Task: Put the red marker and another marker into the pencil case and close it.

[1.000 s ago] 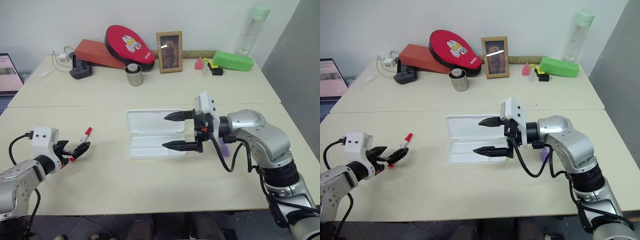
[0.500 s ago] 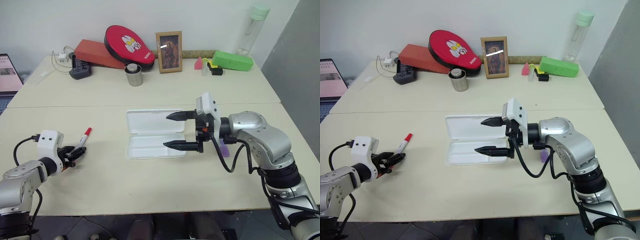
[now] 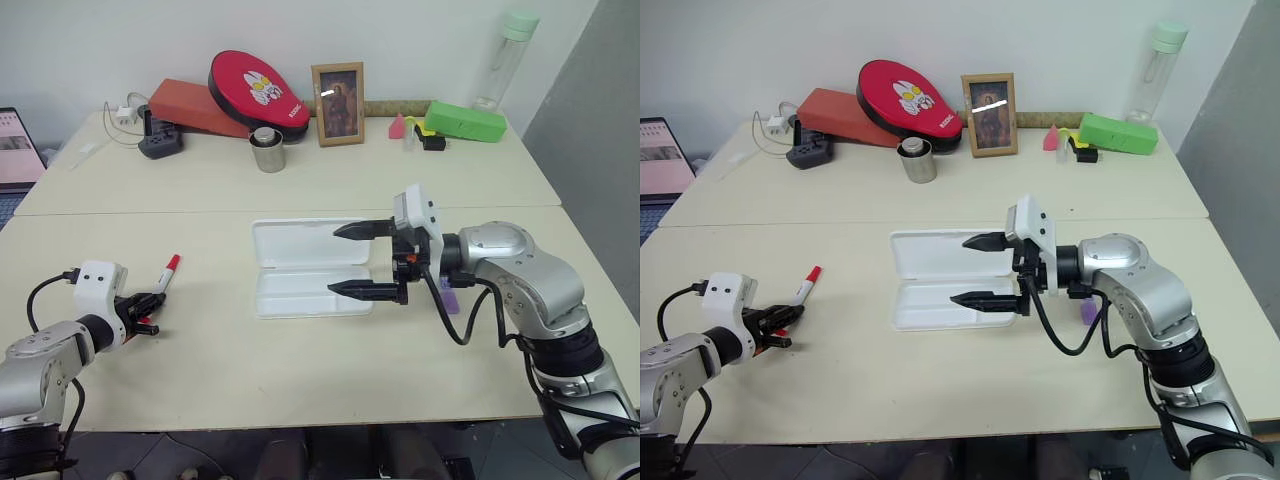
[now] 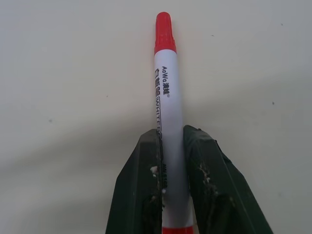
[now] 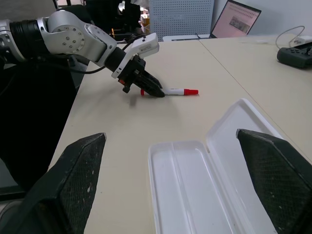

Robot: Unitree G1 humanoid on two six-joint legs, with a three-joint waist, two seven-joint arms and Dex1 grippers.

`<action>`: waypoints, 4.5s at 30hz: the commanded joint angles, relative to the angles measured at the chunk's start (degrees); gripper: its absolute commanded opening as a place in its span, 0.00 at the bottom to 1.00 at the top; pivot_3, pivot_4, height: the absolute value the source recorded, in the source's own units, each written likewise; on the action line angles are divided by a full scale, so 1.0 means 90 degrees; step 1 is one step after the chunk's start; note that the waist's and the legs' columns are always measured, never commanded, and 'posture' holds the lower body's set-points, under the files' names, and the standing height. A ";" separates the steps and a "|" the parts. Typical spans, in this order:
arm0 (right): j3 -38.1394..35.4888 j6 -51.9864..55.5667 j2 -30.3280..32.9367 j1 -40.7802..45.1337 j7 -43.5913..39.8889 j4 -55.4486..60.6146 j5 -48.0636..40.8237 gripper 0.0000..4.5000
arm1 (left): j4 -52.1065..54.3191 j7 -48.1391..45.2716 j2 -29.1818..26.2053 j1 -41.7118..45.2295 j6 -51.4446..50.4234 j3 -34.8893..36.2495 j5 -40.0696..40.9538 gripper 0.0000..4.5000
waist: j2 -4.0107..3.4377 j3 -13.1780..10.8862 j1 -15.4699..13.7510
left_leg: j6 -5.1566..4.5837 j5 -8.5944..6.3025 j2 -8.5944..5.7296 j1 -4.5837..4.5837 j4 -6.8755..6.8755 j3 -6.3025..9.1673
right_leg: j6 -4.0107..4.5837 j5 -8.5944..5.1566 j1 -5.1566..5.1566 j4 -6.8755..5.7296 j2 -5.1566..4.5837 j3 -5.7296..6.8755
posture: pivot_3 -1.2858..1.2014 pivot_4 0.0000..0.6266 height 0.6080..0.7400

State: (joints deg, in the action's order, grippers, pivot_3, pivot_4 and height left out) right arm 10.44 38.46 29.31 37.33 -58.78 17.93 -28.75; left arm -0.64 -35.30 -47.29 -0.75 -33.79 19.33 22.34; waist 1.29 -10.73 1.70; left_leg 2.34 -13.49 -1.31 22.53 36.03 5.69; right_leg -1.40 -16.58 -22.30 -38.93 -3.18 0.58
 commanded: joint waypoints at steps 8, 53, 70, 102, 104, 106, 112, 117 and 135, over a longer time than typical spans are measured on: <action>-0.1406 0.0226 0.1138 -0.0702 -0.0332 0.0595 -0.1020 1.00 | 0.2608 -0.1916 -0.0690 0.0388 0.0374 -0.1036 0.0426 0.09 | -0.0013 -0.0006 -0.0136 | 0.0000 -0.0001 -0.0007 0.0018 0.0003 -0.0003 | -0.0001 0.0001 0.0000 0.0017 -0.0007 0.0003 | 0.52 0.24 1.00; -0.2153 0.0516 0.1722 -0.2380 0.1400 0.2022 -0.1443 1.00 | -0.1036 -0.4057 0.0729 0.4554 0.2415 -0.4123 -0.2095 0.60 | -0.0007 -0.0009 0.0006 | -0.0010 0.0000 0.0000 0.0023 0.0033 -0.0080 | -0.0015 0.0006 -0.0001 -0.0008 0.0028 0.0018 | 0.52 0.24 1.00; -0.2538 0.3693 0.0282 -0.2498 0.5422 0.1822 0.0042 1.00 | 0.1403 -0.2561 0.2740 0.3859 0.0734 -0.2756 0.0402 0.99 | -0.0007 -0.0006 -0.0007 | -0.0020 -0.0006 0.0003 0.0045 0.0086 -0.0078 | -0.0018 0.0007 0.0005 -0.0019 0.0017 0.0007 | 0.52 0.24 1.00; -0.1986 0.4464 -0.0846 -0.2296 0.5908 0.1541 0.0842 0.25 | 0.1449 -0.2336 0.2845 0.3918 0.1005 -0.3092 0.0410 1.00 | -0.0017 -0.0001 0.0008 | -0.0027 -0.0010 0.0002 0.0033 0.0088 -0.0094 | -0.0018 0.0008 0.0006 -0.0030 0.0028 0.0005 | 0.52 0.24 1.00; -0.2001 0.4446 -0.0779 -0.2240 0.5845 0.1558 0.0843 0.24 | 0.1462 -0.2356 0.2835 0.3918 0.0969 -0.3063 0.0464 1.00 | -0.0017 -0.0001 0.0008 | -0.0027 -0.0010 0.0002 0.0033 0.0088 -0.0094 | -0.0018 0.0008 0.0006 -0.0030 0.0028 0.0005 | 0.52 0.24 1.00; -0.1999 0.4339 -0.0707 -0.2174 0.5760 0.1574 0.0840 0.24 | 0.1439 -0.2355 0.2823 0.3928 0.0956 -0.3035 0.0475 1.00 | -0.0017 -0.0001 0.0008 | -0.0027 -0.0010 0.0002 0.0033 0.0088 -0.0095 | -0.0018 0.0008 0.0006 -0.0030 0.0028 0.0005 | 0.52 0.24 1.00; -0.1385 0.3435 0.0856 -0.1932 0.4052 0.1856 0.0509 0.24 | 0.1741 -0.2469 0.2189 0.3493 0.0775 -0.2767 0.0489 1.00 | -0.0023 -0.0005 0.0019 | -0.0029 -0.0011 0.0001 0.0032 0.0088 -0.0099 | -0.0019 0.0008 0.0005 -0.0029 0.0028 0.0008 | 0.52 0.24 1.00; -0.1116 0.1687 0.1808 -0.1533 0.1497 0.1842 -0.0179 0.24 | 0.2532 -0.2655 0.1058 0.2304 0.0547 -0.2015 0.0718 1.00 | -0.0024 -0.0005 0.0075 | -0.0055 -0.0026 0.0006 0.0027 0.0091 -0.0104 | -0.0021 0.0009 0.0006 -0.0016 0.0049 0.0001 | 0.52 0.24 1.00; 0.2836 -0.0701 -0.1053 0.1273 0.0534 -0.2229 0.2322 0.24 | 0.3899 -0.2176 0.0217 -0.1390 -0.0175 0.1686 0.1785 1.00 | -0.0010 -0.0002 0.0012 | -0.0049 -0.0038 0.0101 0.0018 0.0094 -0.0112 | 0.0013 0.0027 0.0000 -0.0005 0.0096 -0.0012 | 0.52 0.24 1.00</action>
State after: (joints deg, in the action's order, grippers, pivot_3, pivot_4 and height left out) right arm 35.78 34.53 20.14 47.09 -54.27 -0.64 -9.88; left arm 31.48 -55.58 -45.21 -12.77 -35.00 31.42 36.37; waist 1.20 -10.75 1.81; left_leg 1.91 -13.83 -0.38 22.69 36.87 4.67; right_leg -1.27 -16.33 -22.33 -38.97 -2.32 0.46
